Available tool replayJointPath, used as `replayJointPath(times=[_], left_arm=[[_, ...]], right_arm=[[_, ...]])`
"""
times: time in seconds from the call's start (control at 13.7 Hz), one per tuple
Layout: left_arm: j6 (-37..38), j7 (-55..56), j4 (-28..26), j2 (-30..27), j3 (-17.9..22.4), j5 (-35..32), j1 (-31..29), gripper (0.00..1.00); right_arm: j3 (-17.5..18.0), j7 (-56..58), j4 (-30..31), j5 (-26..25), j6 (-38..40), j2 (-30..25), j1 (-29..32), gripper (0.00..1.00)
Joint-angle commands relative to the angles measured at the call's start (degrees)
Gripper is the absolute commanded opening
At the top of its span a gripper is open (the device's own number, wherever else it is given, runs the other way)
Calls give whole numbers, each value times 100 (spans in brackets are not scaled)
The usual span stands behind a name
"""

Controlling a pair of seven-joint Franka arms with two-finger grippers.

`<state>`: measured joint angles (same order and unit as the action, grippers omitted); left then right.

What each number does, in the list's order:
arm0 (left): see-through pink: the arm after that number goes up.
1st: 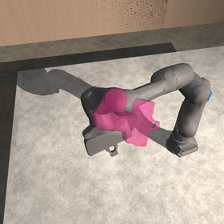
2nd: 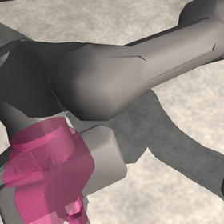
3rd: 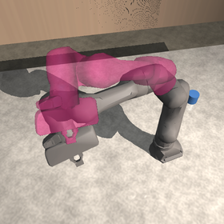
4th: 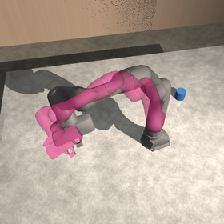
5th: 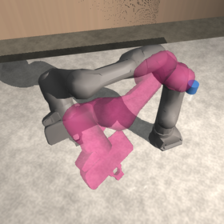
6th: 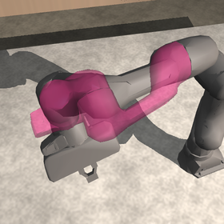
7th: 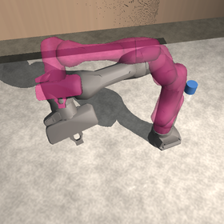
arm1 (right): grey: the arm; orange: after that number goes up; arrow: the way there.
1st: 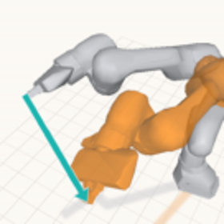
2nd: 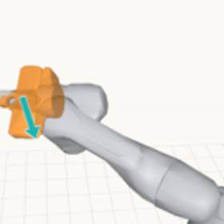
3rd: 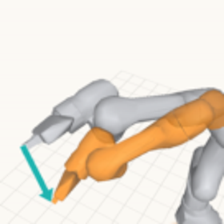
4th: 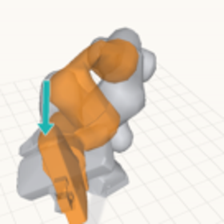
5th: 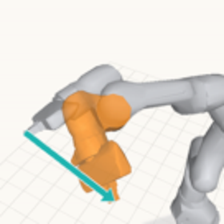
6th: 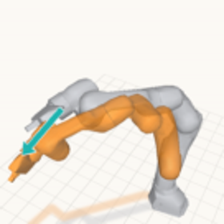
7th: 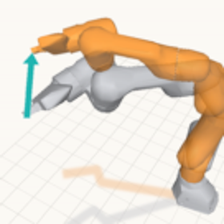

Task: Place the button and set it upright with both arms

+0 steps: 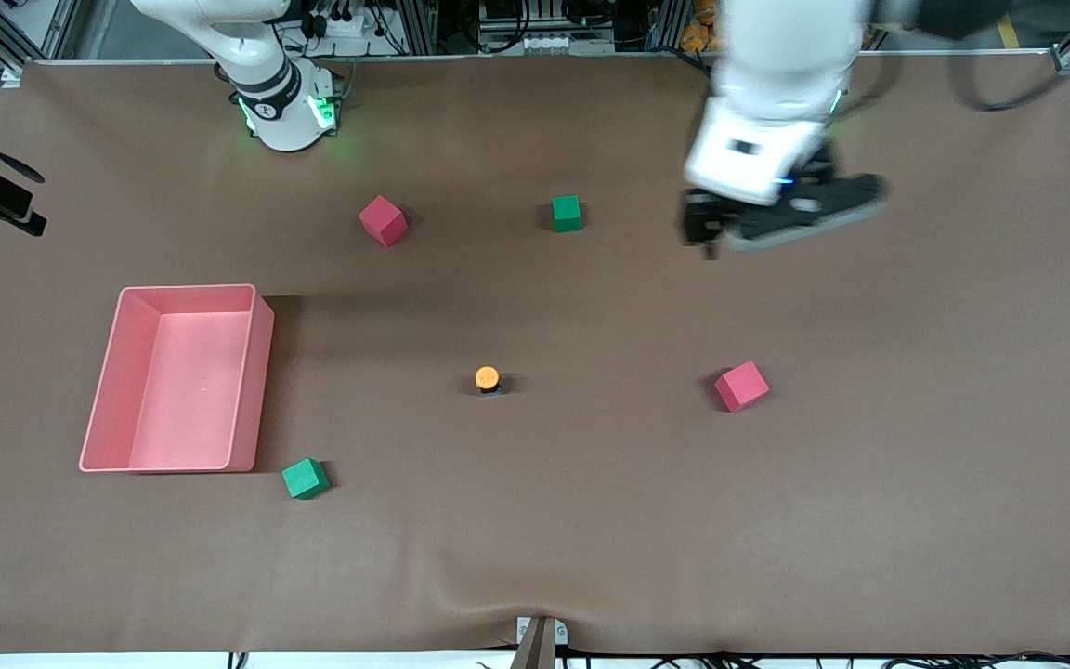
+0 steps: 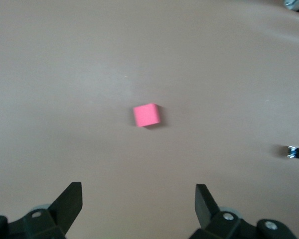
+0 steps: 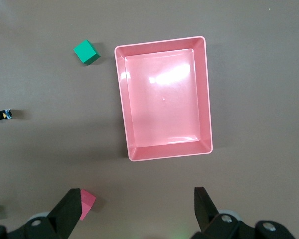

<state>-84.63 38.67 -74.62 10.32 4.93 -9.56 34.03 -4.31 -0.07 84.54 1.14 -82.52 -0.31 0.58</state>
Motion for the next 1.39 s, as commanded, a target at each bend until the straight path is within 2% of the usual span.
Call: replayJointPath(times=[0.0, 0.29, 0.44, 0.59, 0.8, 1.1, 1.32], left_arm=[[252, -1207, -395, -600, -80, 463, -711, 100], [710, -3230, -527, -1005, -80, 875, -1958, 100], [894, -3865, -597, -1119, -80, 1175, -2645, 100], [896, -3815, -1096, -1461, -63, 1185, -2884, 100], [370, -3771, -2046, -2041, -89, 1176, -3236, 100], [315, -3025, -2312, -2175, -545, 1071, -3245, 100], [315, -2936, -2303, -2307, -563, 1071, -3245, 100]], right_arm=[[45, 16, -113, -70, 87, 40, 38, 100], [36, 25, -113, -79, 87, 40, 38, 100], [36, 25, -113, -79, 87, 48, 29, 100], [36, 16, -113, -79, 87, 48, 29, 100], [36, 25, -113, -71, 87, 48, 47, 100], [36, 25, -113, -71, 96, 48, 47, 100], [36, 25, -113, -79, 96, 48, 56, 100]])
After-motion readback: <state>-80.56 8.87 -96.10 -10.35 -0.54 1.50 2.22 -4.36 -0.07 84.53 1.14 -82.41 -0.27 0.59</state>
